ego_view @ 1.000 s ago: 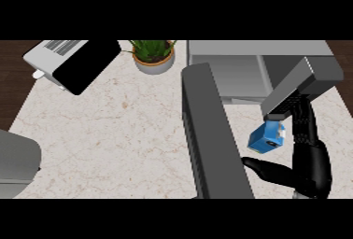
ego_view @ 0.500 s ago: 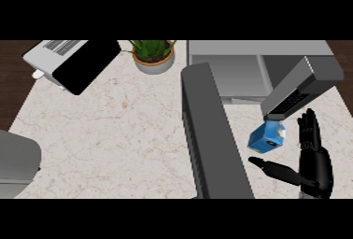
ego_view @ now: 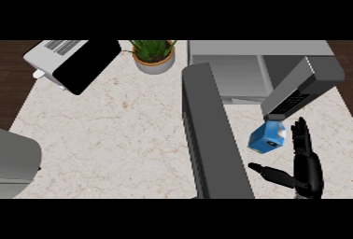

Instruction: Pick up the milk, place it into the microwave and close the microwave

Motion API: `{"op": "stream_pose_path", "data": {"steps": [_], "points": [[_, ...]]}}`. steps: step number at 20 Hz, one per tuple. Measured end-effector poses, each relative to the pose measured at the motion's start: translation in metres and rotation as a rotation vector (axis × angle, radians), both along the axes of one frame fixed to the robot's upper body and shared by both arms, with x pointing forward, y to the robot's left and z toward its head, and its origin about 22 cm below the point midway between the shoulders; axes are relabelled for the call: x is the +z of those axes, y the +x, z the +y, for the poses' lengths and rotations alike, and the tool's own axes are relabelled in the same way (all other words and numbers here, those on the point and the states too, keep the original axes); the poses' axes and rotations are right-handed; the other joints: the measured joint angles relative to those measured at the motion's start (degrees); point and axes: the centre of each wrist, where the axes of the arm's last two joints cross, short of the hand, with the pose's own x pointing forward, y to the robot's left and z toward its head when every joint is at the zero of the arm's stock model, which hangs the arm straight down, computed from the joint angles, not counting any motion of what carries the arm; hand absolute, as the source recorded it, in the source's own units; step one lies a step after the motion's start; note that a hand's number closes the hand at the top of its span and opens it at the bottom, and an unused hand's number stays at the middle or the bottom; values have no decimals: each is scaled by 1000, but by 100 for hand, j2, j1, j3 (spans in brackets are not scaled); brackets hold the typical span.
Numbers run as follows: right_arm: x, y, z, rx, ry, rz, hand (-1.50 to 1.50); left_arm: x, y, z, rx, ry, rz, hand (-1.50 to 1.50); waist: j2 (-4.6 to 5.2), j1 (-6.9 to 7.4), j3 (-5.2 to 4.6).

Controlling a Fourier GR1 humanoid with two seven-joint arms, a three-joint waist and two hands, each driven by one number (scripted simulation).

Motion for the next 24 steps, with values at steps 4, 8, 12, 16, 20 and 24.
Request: {"op": "stream_pose_path", "data": {"steps": [4,8,12,16,20,24], "points": [[-17,14,-4,-8,-14,8,-150,0,0,-4,2,-12,4,-150,3,10,2],[-34,14,-11,-18,-31,17,-150,0,-2,1,7,-2,7,-150,3,10,1],[-44,22,-21,-21,-41,17,-150,-2,-1,-3,-4,-11,3,-150,4,17,2],[-55,33,-19,2,-46,18,150,-1,1,-4,-2,-16,-1,-150,8,24,3],[-58,46,-16,57,-48,-16,150,-1,-2,1,-6,-6,7,-150,11,43,4],[-62,47,-15,64,-99,-75,150,0,-4,3,1,-4,18,-150,2,40,-3]]}}
